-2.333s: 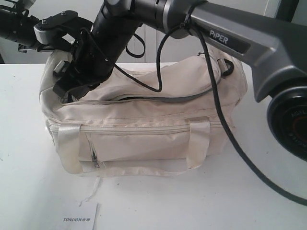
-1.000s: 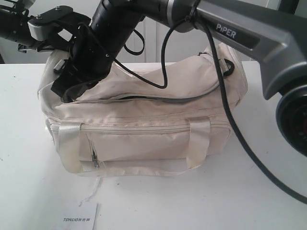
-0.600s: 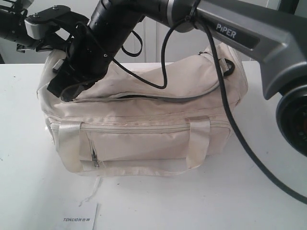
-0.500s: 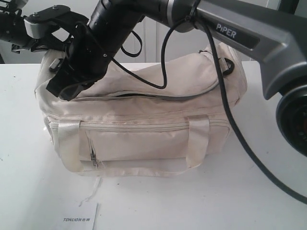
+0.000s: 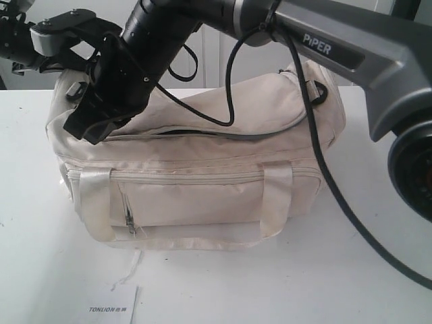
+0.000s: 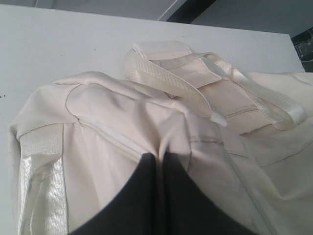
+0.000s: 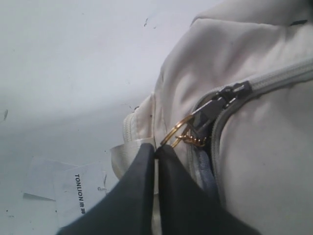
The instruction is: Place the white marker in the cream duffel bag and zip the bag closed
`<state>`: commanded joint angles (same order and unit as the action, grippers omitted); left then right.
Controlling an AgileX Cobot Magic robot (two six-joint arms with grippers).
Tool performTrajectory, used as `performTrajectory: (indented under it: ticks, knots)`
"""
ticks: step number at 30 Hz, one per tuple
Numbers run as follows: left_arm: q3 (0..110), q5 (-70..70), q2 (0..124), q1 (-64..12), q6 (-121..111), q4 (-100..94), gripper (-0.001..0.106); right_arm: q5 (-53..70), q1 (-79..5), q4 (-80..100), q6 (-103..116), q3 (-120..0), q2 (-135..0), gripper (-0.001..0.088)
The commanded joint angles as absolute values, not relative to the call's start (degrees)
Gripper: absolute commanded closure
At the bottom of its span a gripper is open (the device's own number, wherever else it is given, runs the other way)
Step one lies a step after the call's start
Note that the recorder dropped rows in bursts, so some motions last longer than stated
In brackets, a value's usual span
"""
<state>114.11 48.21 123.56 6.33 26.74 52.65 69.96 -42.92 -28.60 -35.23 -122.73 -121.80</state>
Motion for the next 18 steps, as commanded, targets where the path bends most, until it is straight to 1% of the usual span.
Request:
performTrajectory:
  ticks: [18]
  knots:
    - [114.11,48.08,123.56,6.33,26.74,52.65,0.105,69.96,-43.81,-28.5,-29.15,-122.61,-120.96,0.0868]
